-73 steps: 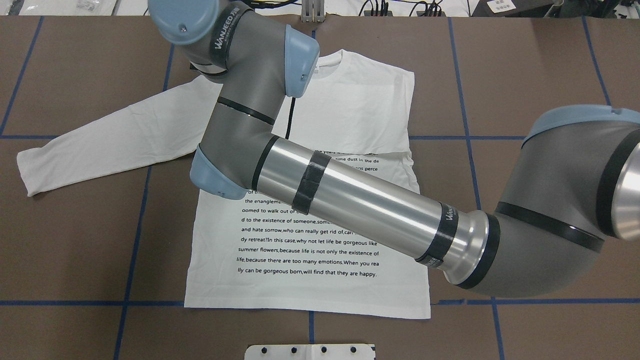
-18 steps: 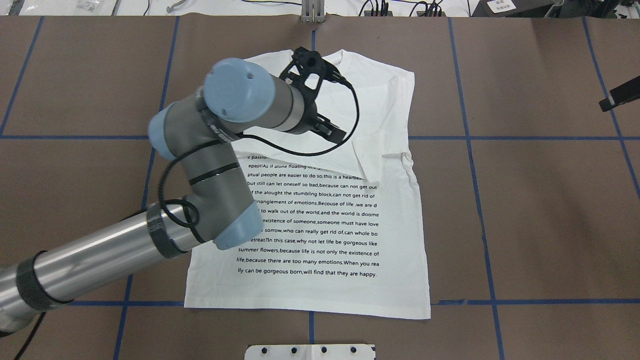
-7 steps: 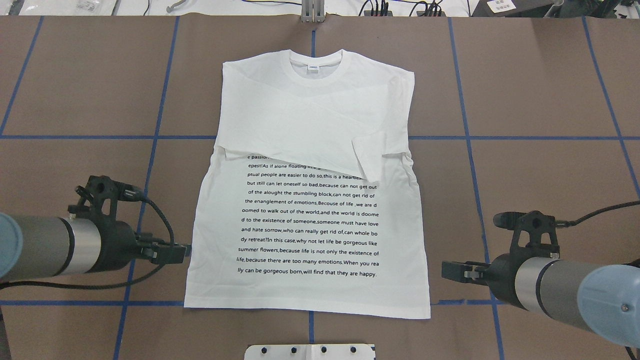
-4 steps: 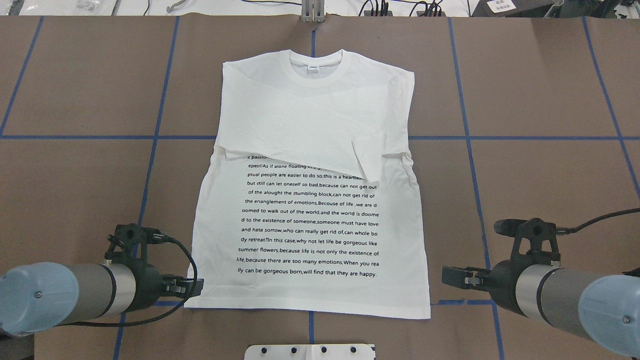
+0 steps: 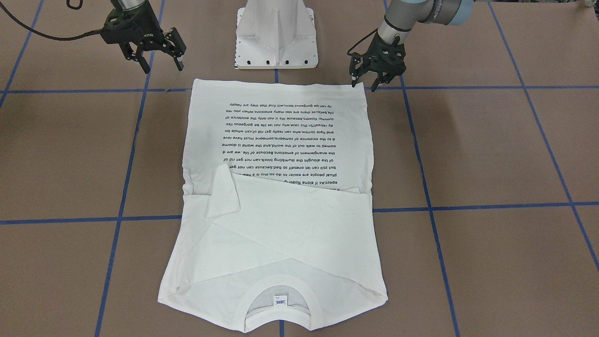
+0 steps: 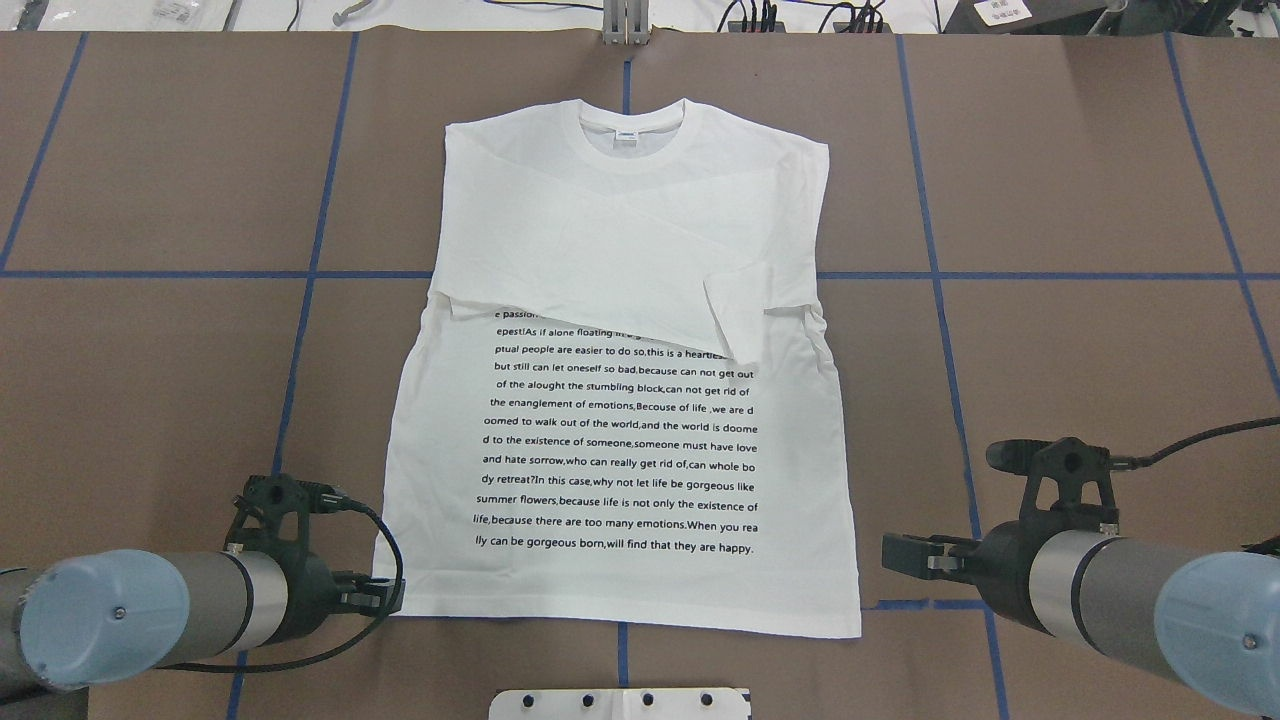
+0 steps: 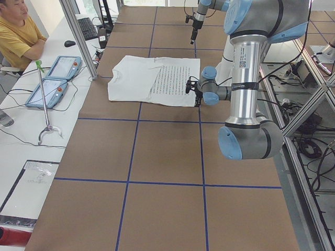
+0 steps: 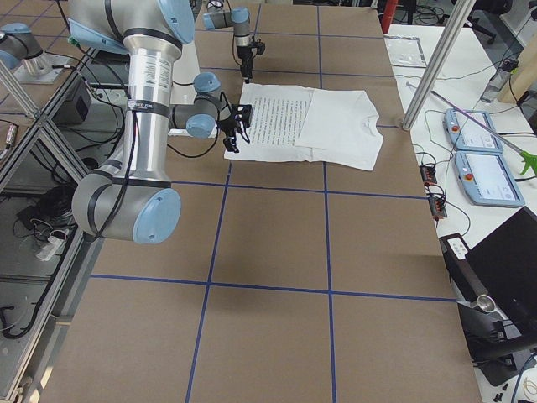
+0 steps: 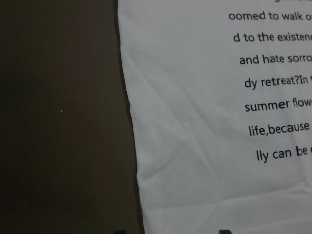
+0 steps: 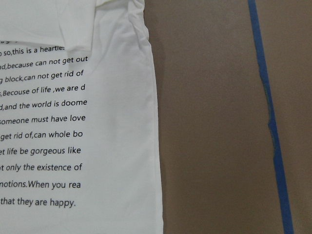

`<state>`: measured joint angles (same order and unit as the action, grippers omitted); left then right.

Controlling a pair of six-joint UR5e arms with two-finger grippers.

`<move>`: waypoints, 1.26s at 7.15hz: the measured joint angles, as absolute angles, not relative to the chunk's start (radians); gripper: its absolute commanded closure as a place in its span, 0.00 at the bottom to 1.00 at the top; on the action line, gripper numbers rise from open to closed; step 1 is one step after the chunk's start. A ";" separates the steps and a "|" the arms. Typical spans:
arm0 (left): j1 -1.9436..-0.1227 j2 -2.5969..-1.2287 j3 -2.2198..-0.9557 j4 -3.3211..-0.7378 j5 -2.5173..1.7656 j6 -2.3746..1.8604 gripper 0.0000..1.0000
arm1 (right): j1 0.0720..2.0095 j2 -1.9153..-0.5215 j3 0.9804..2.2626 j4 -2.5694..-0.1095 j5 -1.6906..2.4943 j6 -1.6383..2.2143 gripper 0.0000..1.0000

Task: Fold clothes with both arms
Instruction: 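Align both grippers at the hem corners nearest the robot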

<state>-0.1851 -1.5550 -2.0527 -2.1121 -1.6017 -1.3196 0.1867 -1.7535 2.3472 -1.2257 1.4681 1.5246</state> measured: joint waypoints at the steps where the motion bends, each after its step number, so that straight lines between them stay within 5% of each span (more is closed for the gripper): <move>1: -0.180 -1.556 -2.047 -2.111 -1.602 -1.322 0.54 | 0.186 -1.753 2.347 -1.226 1.468 1.525 0.00; 7: -0.165 -1.567 -2.030 -2.108 -1.602 -1.399 0.55 | 0.184 -1.752 2.344 -1.226 1.468 1.524 0.00; 9: -0.150 -1.573 -2.025 -2.108 -1.602 -1.399 0.81 | 0.184 -1.752 2.344 -1.226 1.468 1.523 0.00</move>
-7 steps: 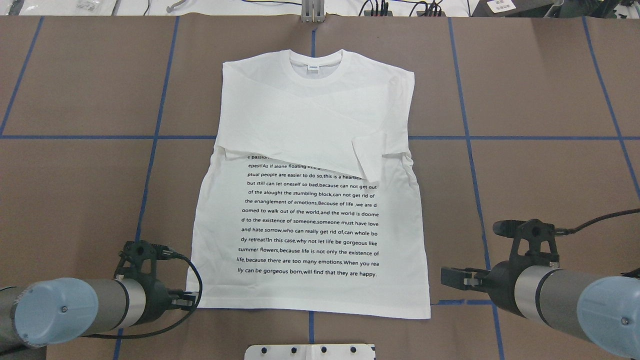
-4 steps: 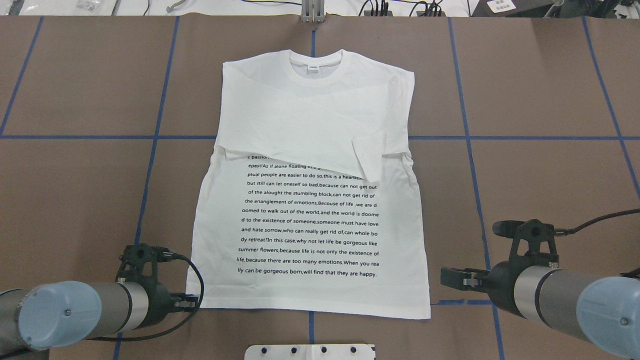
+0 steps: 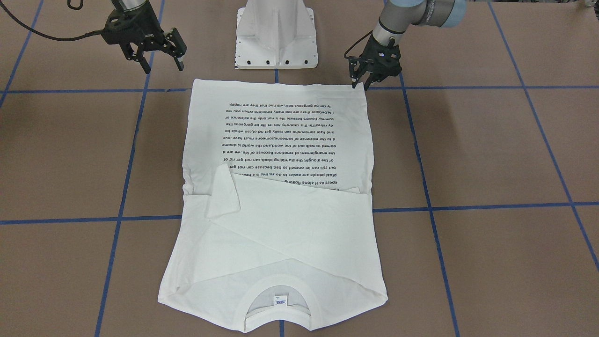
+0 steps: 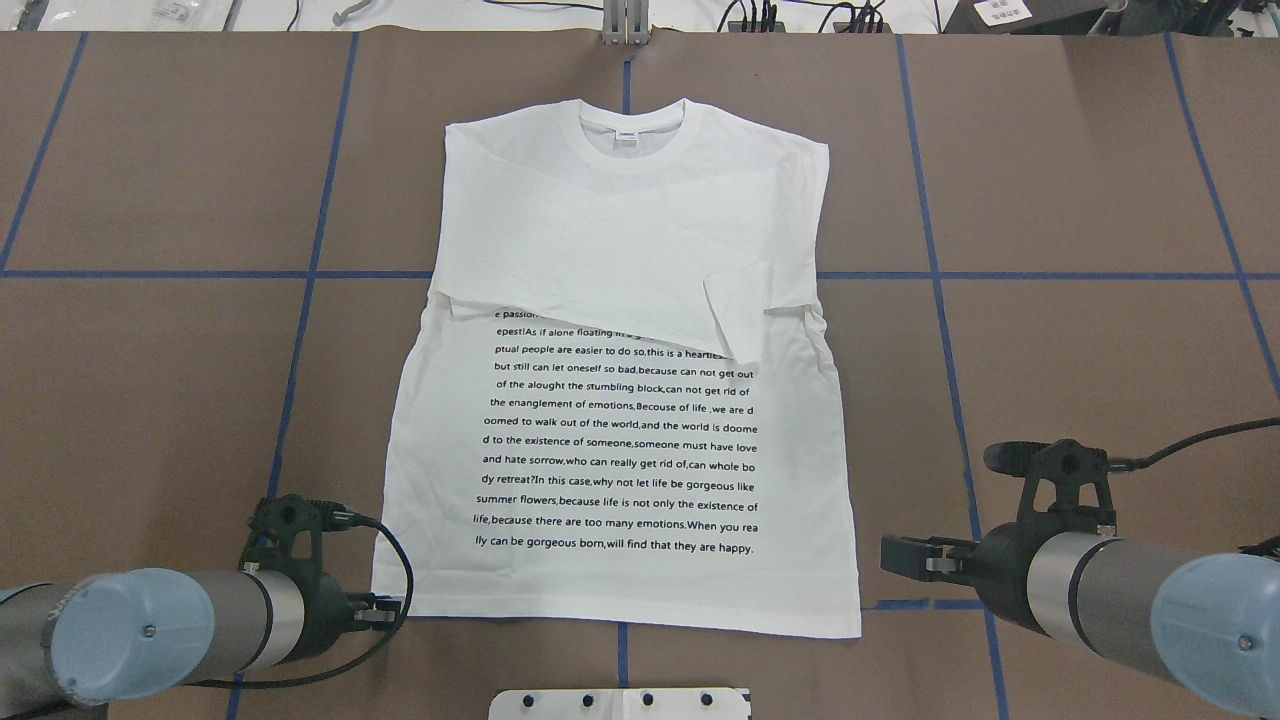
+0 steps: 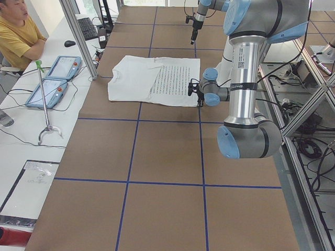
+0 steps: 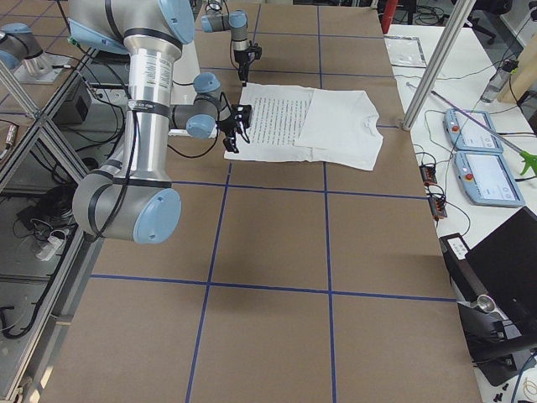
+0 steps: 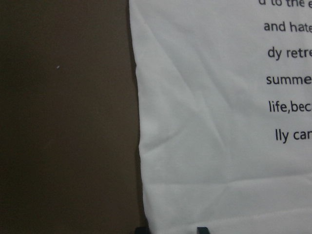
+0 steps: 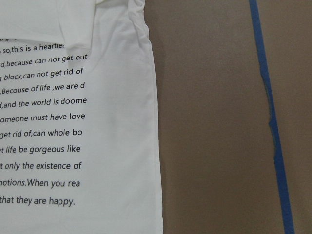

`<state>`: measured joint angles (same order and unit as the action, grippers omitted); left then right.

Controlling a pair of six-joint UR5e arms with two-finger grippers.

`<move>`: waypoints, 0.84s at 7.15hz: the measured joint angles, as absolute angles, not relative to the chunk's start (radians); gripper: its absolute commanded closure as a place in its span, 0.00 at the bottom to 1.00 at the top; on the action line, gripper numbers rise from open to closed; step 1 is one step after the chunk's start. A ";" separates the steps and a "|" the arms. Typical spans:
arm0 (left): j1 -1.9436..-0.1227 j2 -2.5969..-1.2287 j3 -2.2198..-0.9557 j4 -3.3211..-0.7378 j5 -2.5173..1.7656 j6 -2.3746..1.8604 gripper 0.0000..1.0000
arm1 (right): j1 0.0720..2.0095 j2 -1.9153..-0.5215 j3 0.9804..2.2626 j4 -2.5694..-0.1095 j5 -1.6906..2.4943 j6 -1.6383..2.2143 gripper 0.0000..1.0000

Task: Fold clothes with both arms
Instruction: 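Align both grippers at the hem corners nearest the robot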

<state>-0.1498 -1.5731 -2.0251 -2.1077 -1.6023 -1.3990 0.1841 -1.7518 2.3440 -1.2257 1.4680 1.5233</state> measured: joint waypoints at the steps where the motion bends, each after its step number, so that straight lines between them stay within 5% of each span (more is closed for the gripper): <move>1: -0.140 -1.574 -2.025 -2.108 -1.602 -1.399 1.00 | 0.183 -1.752 2.344 -1.226 1.468 1.524 0.00; 4: -0.131 -1.573 -2.029 -2.108 -1.604 -1.396 1.00 | 0.172 -1.751 2.344 -1.226 1.466 1.533 0.05; 6: -0.133 -1.581 -2.044 -2.108 -1.608 -1.391 1.00 | 0.117 -1.738 2.339 -1.229 1.415 1.619 0.26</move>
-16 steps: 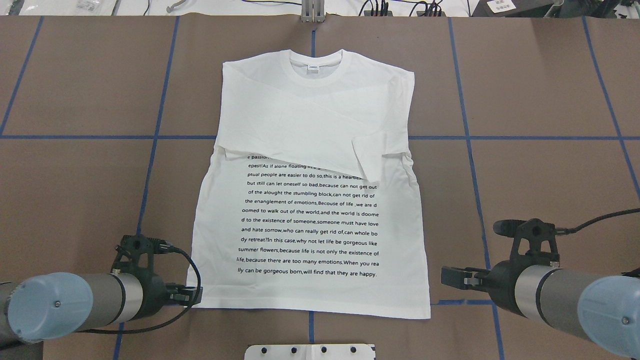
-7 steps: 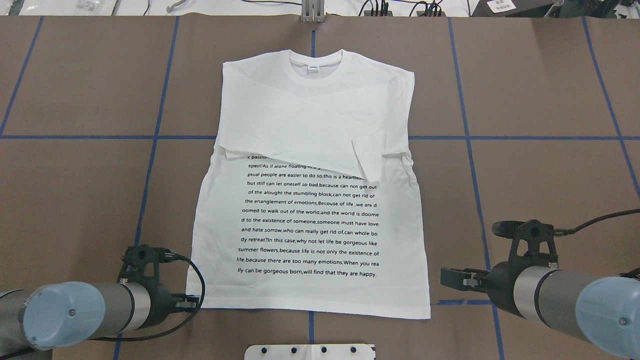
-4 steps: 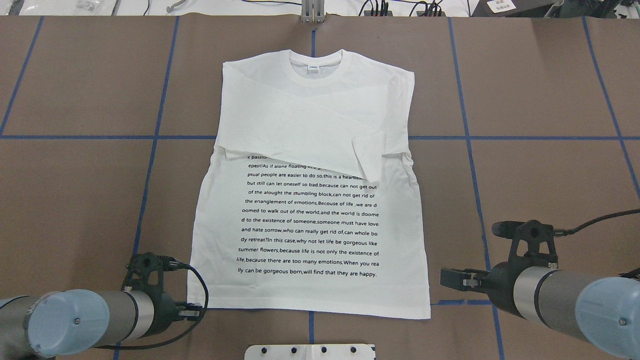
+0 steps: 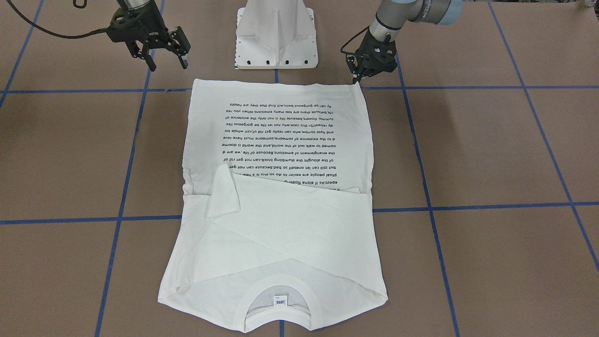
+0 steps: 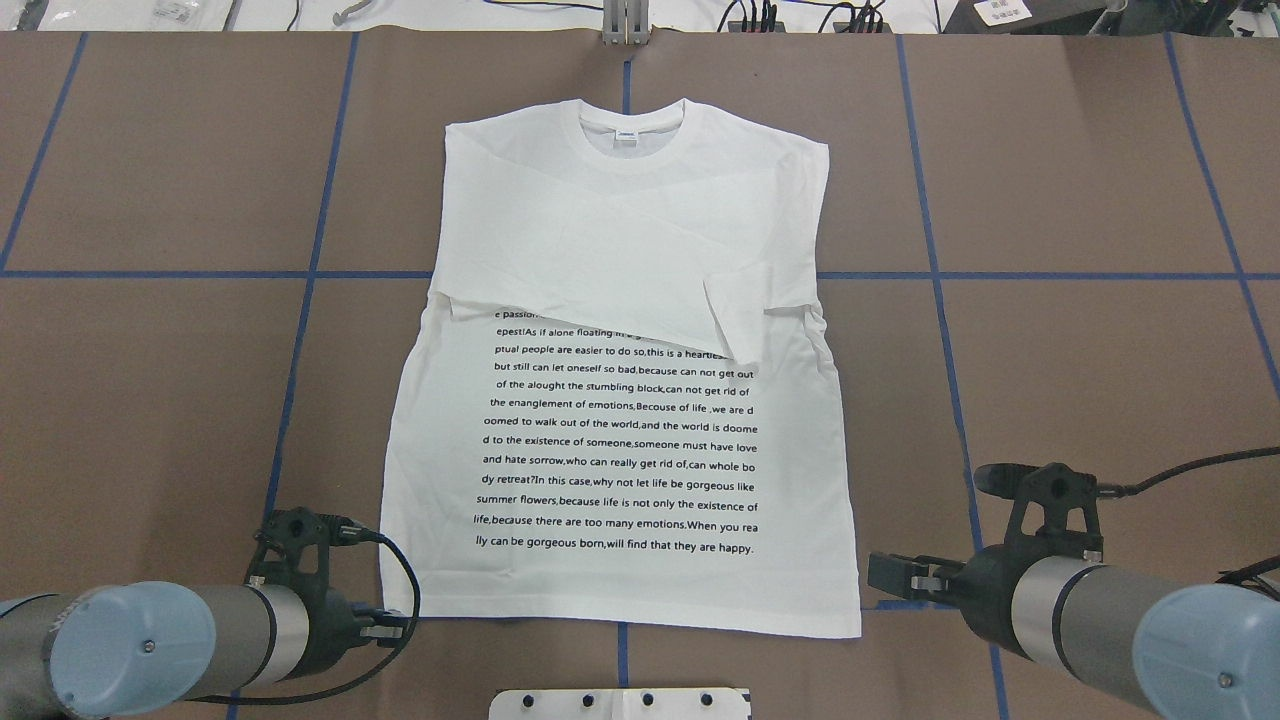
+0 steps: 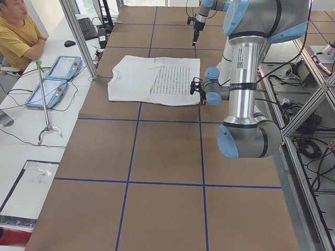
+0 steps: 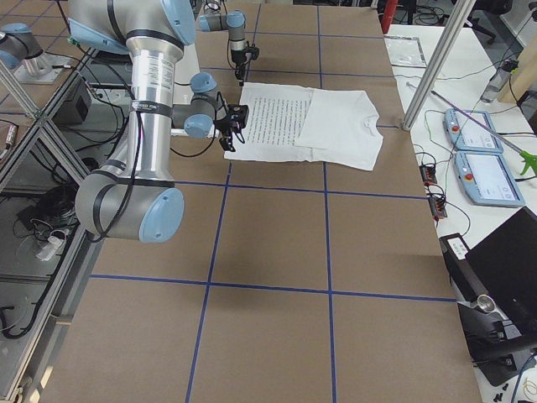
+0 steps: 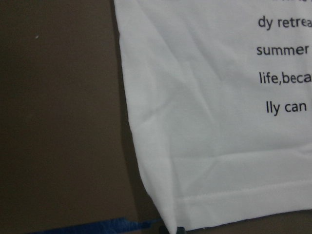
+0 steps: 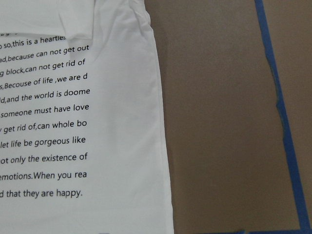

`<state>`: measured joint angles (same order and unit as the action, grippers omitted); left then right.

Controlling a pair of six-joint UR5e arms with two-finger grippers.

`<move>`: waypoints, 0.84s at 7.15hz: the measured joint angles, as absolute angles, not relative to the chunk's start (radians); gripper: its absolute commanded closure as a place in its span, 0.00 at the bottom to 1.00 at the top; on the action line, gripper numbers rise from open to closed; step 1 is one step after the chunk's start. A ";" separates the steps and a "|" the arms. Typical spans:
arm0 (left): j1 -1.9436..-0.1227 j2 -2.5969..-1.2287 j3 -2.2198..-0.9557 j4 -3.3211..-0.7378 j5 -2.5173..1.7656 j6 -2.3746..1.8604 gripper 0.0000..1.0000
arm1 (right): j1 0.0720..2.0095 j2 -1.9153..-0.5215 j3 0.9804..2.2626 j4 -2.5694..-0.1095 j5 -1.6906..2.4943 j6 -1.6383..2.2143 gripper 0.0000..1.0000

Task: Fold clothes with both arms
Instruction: 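Align both grippers at the hem corners nearest the robot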

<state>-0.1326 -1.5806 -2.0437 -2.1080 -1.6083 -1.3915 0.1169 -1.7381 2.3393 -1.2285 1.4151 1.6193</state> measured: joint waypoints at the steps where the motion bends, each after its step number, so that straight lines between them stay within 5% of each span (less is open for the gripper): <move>1: -0.134 -1.596 -2.047 -2.109 -1.609 -1.393 1.00 | 0.082 -1.723 2.326 -1.234 1.388 1.693 0.28; 6: -0.137 -1.621 -2.049 -2.114 -1.611 -1.397 1.00 | 0.026 -1.521 2.184 -1.402 1.329 1.890 0.28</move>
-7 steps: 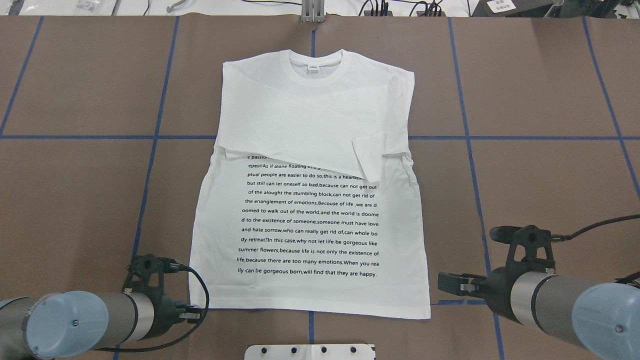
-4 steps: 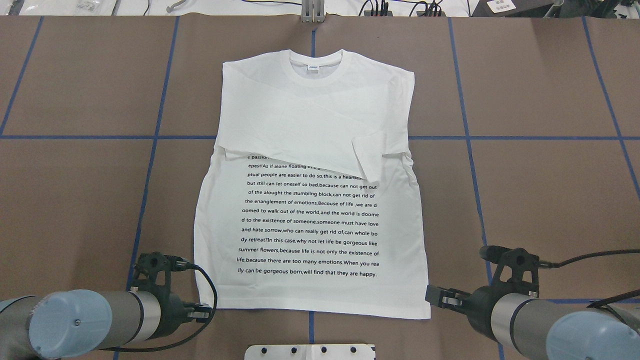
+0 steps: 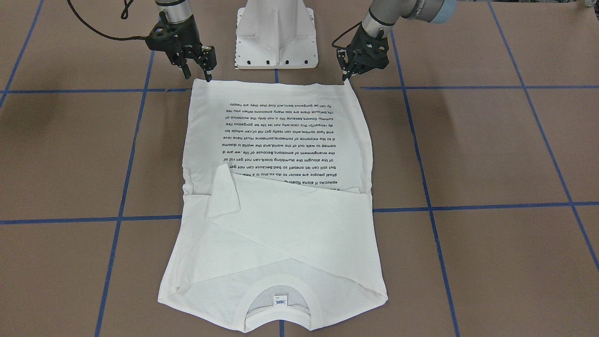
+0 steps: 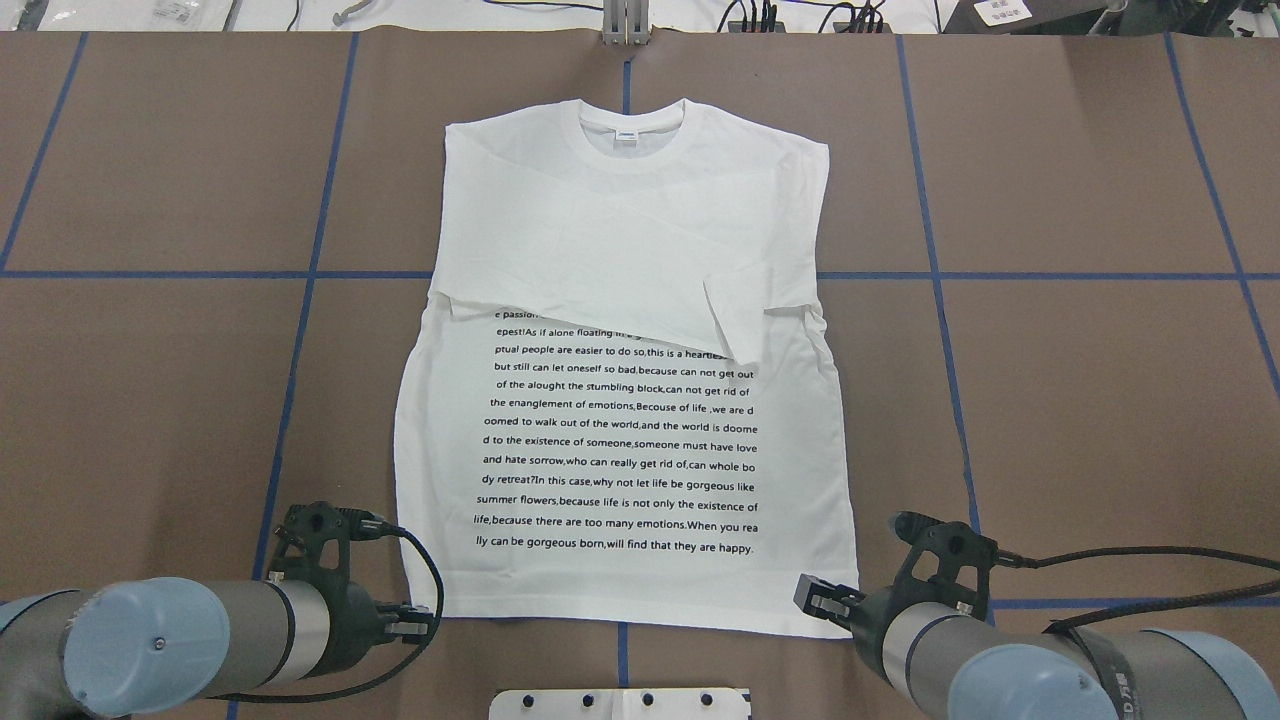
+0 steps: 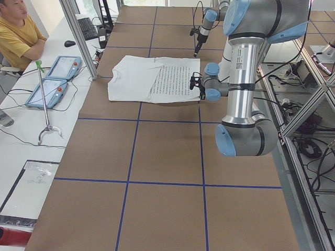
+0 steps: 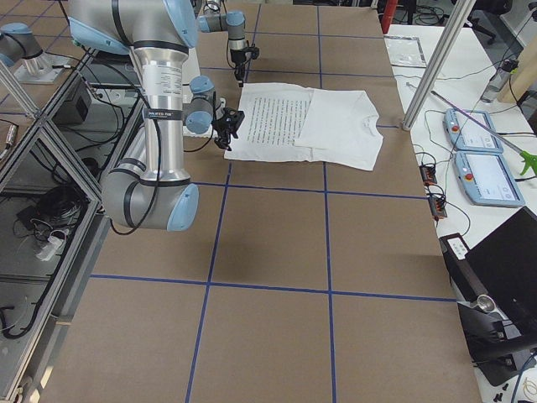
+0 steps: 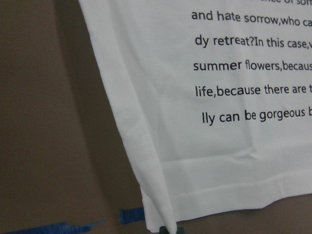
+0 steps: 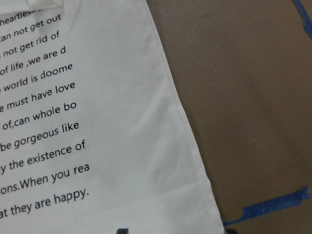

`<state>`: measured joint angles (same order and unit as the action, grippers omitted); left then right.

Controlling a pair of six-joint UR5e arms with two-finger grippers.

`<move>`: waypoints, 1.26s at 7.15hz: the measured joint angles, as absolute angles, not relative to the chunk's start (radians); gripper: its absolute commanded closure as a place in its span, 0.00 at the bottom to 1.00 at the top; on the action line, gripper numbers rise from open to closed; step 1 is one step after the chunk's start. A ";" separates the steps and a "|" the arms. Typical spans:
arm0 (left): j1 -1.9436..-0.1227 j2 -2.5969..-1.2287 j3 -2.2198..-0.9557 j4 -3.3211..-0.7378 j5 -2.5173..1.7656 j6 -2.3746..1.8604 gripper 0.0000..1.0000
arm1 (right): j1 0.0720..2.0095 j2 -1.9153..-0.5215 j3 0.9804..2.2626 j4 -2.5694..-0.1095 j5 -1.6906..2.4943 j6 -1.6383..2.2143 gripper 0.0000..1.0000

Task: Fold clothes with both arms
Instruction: 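Align both grippers at the hem corners nearest the robot, then grasp the hem corners with both grippers and lift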

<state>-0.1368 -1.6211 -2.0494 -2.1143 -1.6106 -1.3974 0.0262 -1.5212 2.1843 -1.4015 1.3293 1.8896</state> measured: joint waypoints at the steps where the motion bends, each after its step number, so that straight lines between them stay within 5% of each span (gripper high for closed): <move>1: -0.137 -1.621 -2.049 -2.115 -1.611 -1.397 1.00 | 0.019 -1.509 2.169 -1.423 1.323 1.898 0.28; 3: -0.138 -1.621 -2.049 -2.116 -1.612 -1.397 1.00 | 0.013 -1.503 2.141 -1.433 1.318 1.902 0.29; 5: -0.139 -1.621 -2.050 -2.117 -1.612 -1.397 1.00 | 0.008 -1.502 2.133 -1.434 1.316 1.902 0.52; 9: -0.140 -1.614 -2.064 -2.117 -1.613 -1.397 1.00 | -0.007 -1.497 2.121 -1.435 1.297 1.902 0.48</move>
